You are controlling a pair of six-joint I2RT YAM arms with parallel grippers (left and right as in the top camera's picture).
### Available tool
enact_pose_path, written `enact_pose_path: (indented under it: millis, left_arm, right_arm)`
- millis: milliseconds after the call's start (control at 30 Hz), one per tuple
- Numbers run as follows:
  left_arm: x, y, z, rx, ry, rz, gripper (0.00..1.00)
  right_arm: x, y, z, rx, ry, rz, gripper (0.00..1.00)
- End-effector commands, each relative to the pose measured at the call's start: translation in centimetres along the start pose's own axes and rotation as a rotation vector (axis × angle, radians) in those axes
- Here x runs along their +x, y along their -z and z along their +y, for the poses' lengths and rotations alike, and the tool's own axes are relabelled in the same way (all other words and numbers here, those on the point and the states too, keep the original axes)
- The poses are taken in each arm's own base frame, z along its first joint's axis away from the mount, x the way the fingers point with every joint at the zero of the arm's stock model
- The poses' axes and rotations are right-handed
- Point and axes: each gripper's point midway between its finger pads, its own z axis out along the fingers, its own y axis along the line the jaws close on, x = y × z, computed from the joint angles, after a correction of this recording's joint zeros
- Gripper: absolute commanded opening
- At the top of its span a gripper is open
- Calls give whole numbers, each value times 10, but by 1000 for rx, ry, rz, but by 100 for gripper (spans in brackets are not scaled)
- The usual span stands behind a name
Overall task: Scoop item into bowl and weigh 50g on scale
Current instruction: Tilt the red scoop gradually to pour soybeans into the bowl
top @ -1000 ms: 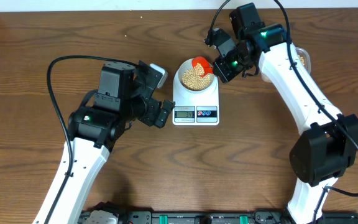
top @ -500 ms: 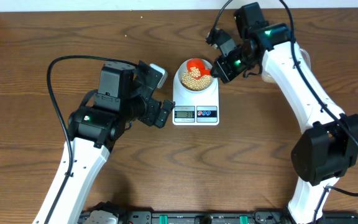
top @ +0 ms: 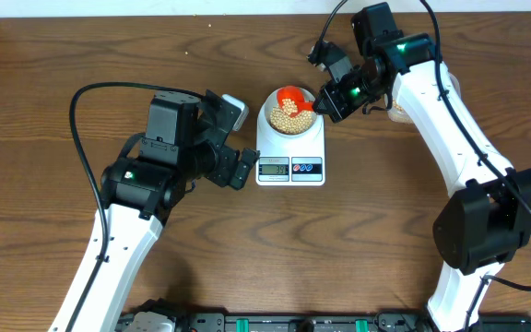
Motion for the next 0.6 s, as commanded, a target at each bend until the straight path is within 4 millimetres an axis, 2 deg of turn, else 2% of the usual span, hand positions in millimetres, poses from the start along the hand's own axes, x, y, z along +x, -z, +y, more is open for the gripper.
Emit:
enact_pose_path:
  millis: [0, 567]
  left_arm:
    - [1, -1, -3, 14, -3, 1, 94]
    - [1, -1, -3, 14, -3, 1, 94]
  right_arm:
    - [-11, 17, 2, 32, 23, -41, 1]
    - [-9, 7, 1, 167, 137, 16, 1]
